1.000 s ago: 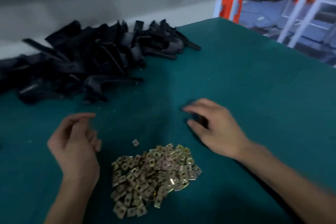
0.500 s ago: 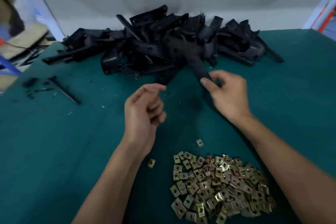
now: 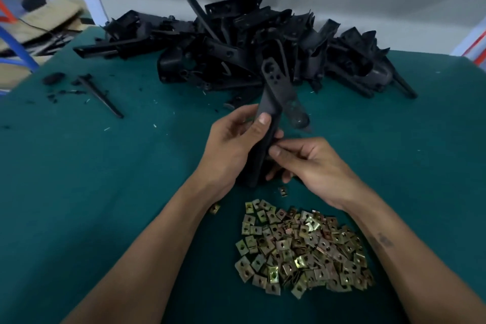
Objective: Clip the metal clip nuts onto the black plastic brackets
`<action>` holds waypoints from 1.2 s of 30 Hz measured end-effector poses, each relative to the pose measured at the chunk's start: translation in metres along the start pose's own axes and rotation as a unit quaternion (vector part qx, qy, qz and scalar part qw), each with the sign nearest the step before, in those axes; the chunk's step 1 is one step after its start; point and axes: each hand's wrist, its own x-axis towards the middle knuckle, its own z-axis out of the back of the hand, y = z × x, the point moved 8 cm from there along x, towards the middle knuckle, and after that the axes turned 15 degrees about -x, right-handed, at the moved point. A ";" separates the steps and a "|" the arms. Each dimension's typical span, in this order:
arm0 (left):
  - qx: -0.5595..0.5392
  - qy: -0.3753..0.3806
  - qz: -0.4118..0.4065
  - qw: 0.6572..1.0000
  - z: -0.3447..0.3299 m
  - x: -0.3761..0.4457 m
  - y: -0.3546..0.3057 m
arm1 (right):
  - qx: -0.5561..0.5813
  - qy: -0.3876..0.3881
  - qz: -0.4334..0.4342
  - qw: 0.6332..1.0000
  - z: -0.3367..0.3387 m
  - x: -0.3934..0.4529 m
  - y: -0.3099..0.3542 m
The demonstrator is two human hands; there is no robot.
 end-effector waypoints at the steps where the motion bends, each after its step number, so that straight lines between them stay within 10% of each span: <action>1: -0.008 -0.015 -0.003 1.000 0.002 0.000 -0.001 | -0.004 -0.001 -0.005 1.000 0.002 -0.001 -0.001; 7: -0.171 -0.036 0.028 0.984 0.019 0.007 -0.005 | -0.074 -0.004 0.012 0.997 0.012 -0.020 -0.001; 21: -0.139 0.028 0.106 0.984 0.017 0.009 0.007 | -0.227 0.018 0.002 0.974 0.011 -0.029 0.004; 31: -0.089 0.102 0.137 0.981 0.006 0.003 0.016 | 0.162 -0.205 0.012 0.965 0.051 -0.028 -0.008; 36: -0.067 0.110 0.130 0.983 0.002 0.002 0.012 | 0.227 -0.182 -0.006 0.957 0.046 -0.028 -0.002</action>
